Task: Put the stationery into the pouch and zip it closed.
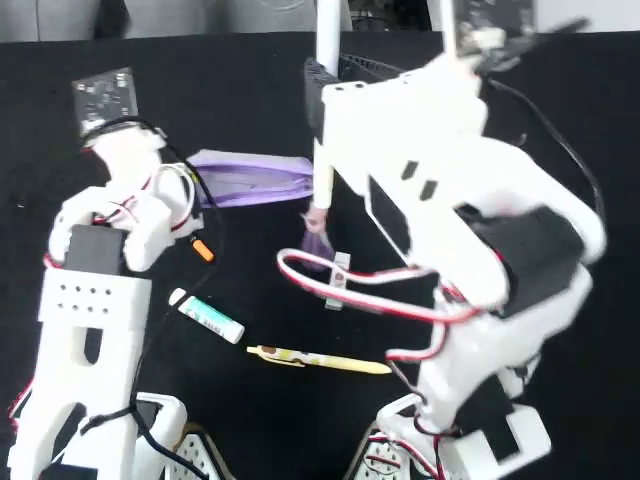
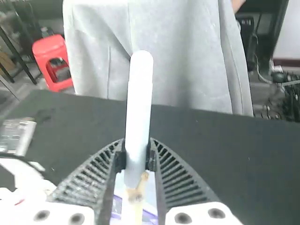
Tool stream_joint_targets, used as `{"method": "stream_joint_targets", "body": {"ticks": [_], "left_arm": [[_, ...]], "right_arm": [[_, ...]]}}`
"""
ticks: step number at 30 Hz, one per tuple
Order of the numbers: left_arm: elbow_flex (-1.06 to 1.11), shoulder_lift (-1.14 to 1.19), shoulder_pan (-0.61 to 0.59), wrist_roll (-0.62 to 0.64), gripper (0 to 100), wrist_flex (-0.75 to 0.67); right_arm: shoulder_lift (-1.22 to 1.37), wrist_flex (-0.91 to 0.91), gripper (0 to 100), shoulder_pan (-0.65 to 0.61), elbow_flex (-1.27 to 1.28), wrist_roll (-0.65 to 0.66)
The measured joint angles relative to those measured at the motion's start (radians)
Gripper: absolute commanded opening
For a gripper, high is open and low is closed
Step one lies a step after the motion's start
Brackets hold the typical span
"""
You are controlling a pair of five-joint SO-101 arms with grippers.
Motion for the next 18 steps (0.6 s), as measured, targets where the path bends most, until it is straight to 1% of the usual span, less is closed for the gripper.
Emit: {"method": "stream_joint_targets", "body": {"ticks": [6,10,14,18], "left_arm": [[0.003,0.0,-0.003,0.0,3,-0.011],[0.003,0.0,-0.023,0.0,3,-0.018],[0.035,0.0,-0.025,0.0,3,-0.046],[0.066,0.0,-0.025,0.0,3,-0.08]], "right_arm": [[-0.092,0.008,1.1,-0.002,0.058,0.015],[-0.164,-0.063,1.1,0.032,0.18,0.04],[-0.27,-0.21,1.1,0.066,0.384,0.04],[-0.379,-0.434,1.1,0.064,0.672,0.04]]}}
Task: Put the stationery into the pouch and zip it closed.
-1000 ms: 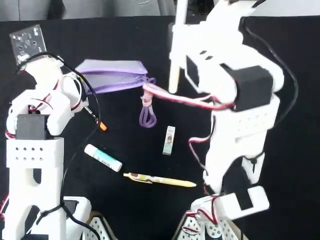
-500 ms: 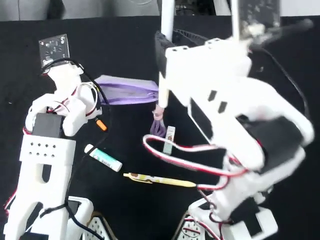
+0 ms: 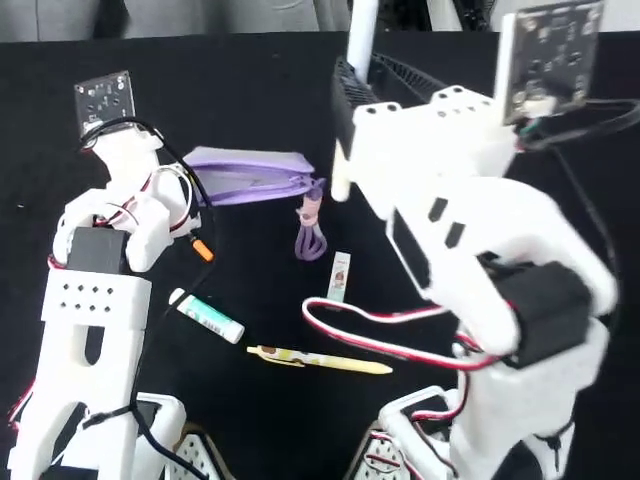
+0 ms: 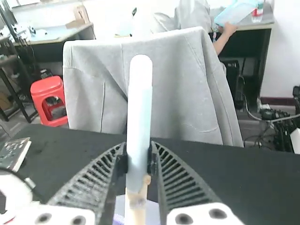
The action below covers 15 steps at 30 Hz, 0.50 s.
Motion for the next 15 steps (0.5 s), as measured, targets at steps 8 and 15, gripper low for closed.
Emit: {"method": "stream_joint_targets", "body": {"ticks": [8,15], "left_arm": [[0.002,0.0,0.0,0.0,3,-0.003],[0.002,0.0,0.0,0.0,3,-0.003]], "right_arm": [[-0.276,-0.428,1.1,0.0,0.506,0.0],[-0.462,-0.684,1.1,-0.037,0.775,0.006]]}}
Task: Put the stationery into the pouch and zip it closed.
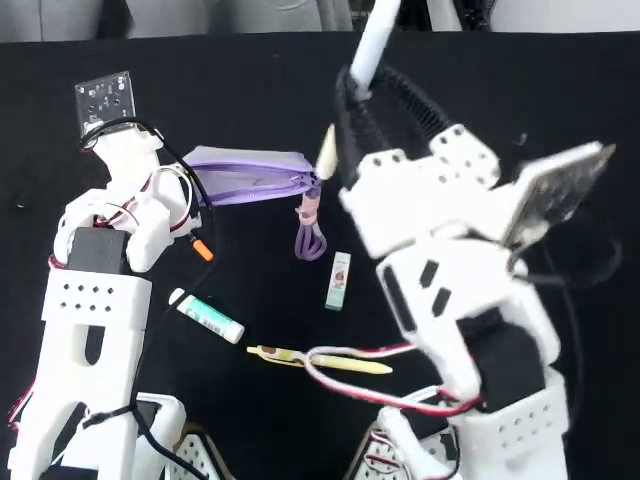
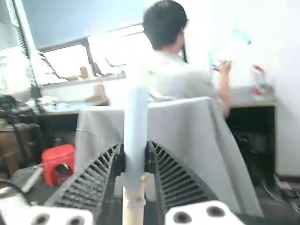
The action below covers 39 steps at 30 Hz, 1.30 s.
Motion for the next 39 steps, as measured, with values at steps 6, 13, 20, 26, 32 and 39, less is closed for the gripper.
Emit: {"method": "stream_joint_targets", "body": {"ticks": [6,13,20,26,32,39], "left_arm": [[0.0,0.0,0.0,0.0,3,0.0],[0.0,0.0,0.0,0.0,3,0.0],[0.0,0.0,0.0,0.0,3,0.0],[0.0,0.0,0.0,0.0,3,0.0],[0.0,0.0,0.0,0.0,3,0.0],[0.0,0.0,0.0,0.0,3,-0.02]], "right_arm": [[-0.109,-0.213,1.1,-0.107,0.224,0.0],[-0.184,-0.489,1.1,-0.173,0.471,0.0],[-0.189,-0.667,1.1,-0.183,0.618,0.0],[-0.183,-0.704,1.1,-0.183,0.624,0.054],[-0.091,-0.707,1.1,-0.184,0.664,0.104],[-0.041,-0.895,1.1,-0.184,0.743,0.13]]}}
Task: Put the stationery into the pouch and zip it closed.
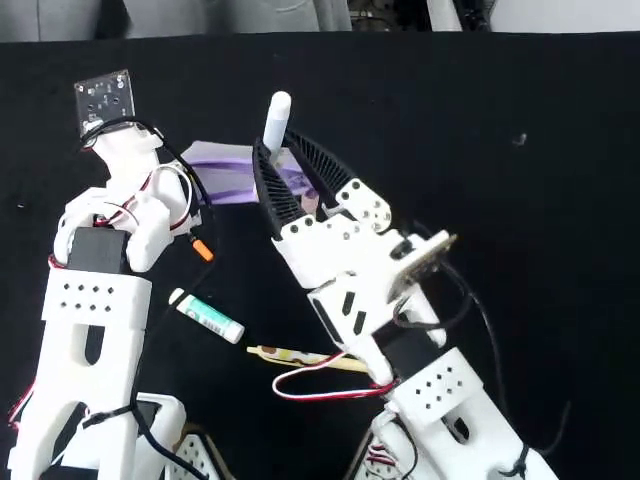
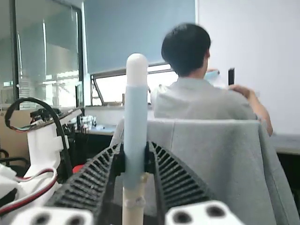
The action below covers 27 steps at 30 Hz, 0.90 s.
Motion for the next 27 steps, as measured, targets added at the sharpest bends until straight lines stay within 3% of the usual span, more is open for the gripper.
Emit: {"method": "stream_joint_targets", "body": {"ticks": [10,18,24,27], "left_arm": [[0.0,0.0,0.0,0.0,3,0.0],[0.0,0.0,0.0,0.0,3,0.0],[0.0,0.0,0.0,0.0,3,0.0],[0.0,0.0,0.0,0.0,3,0.0]], "right_arm": [[0.14,-0.157,1.1,0.0,0.003,0.106],[0.215,-0.172,1.6,0.0,0.04,0.233],[0.242,-0.172,26.3,-0.029,0.063,0.252],[0.244,-0.172,30.1,-0.061,0.089,0.264]]}}
